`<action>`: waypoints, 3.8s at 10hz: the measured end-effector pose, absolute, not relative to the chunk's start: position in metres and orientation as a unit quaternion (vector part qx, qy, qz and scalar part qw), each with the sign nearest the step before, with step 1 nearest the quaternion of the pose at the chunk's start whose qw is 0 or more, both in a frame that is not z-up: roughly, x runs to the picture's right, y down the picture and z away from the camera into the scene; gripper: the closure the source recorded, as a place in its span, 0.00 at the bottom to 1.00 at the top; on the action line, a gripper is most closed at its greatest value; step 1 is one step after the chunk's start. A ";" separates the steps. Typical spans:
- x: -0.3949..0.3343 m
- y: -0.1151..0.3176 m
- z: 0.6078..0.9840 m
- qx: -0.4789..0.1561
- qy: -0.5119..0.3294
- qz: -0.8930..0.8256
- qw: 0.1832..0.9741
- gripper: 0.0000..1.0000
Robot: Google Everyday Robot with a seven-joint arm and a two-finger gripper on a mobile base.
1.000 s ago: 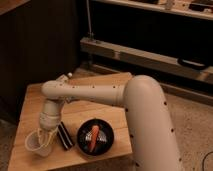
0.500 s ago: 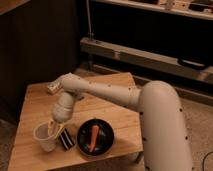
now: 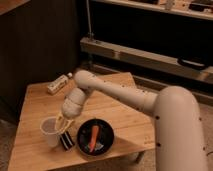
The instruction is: Place the ceramic cup in the ceramic bowl
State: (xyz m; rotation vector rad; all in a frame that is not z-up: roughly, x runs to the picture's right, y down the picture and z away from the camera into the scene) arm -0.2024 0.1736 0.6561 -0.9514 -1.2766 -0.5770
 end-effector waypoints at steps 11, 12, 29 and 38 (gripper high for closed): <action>-0.071 0.153 0.642 -0.377 -0.559 -0.164 0.721 0.83; -0.065 0.154 0.644 -0.375 -0.547 -0.158 0.731 0.83; -0.068 0.195 0.690 -0.405 -0.494 -0.150 0.754 0.37; -0.075 0.196 0.689 -0.407 -0.497 -0.171 0.747 0.20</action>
